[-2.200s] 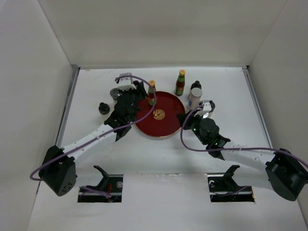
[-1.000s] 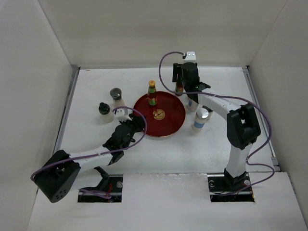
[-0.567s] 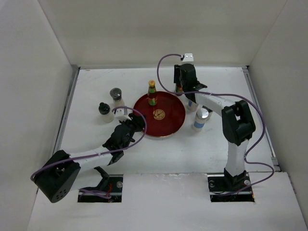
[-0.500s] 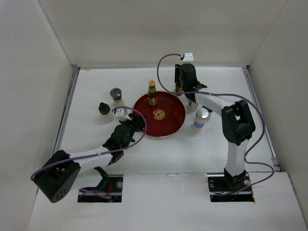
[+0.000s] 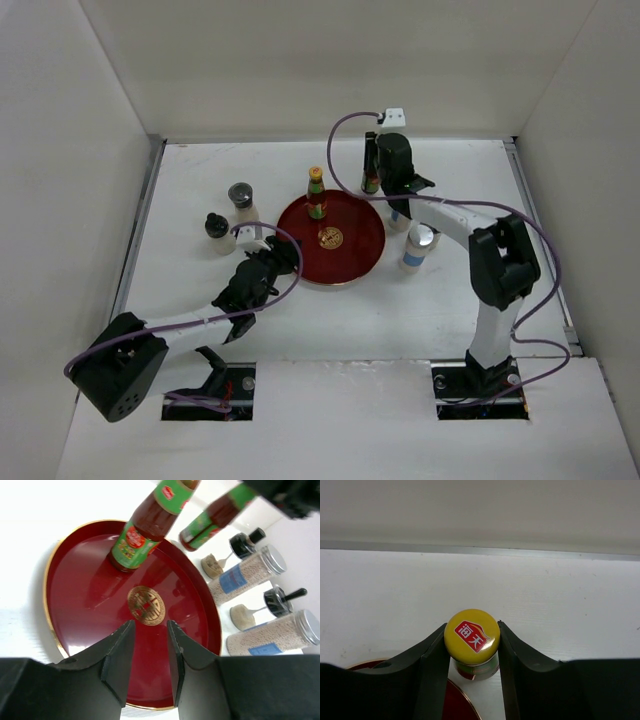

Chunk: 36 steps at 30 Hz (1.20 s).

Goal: Organize the condiment bottles

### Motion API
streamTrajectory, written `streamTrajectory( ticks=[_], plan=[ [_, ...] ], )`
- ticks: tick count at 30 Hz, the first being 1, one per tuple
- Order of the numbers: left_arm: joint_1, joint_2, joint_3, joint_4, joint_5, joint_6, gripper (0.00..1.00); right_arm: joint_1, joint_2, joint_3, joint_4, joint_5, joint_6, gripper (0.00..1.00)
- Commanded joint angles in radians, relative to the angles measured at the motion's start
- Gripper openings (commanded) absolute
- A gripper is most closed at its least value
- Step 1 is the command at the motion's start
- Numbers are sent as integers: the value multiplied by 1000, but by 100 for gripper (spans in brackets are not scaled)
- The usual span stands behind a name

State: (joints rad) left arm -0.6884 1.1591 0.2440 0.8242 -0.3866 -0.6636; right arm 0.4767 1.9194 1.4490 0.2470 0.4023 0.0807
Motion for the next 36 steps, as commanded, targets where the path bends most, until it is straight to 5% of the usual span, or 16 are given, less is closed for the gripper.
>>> streamTrajectory(
  ticks=[1,9,30,36],
  plan=[
    [19,-36,-15,53,5,-17,30,49,-187,-18,222,12,-7,33],
    [39,-39,-23,53,6,-30,29,147,-223,-147,262,13,11,33],
    [40,-18,-14,55,31,-34,27,185,-69,-99,275,3,36,35],
    [43,-9,-14,55,32,-37,27,187,-46,-98,261,9,47,56]
  ],
)
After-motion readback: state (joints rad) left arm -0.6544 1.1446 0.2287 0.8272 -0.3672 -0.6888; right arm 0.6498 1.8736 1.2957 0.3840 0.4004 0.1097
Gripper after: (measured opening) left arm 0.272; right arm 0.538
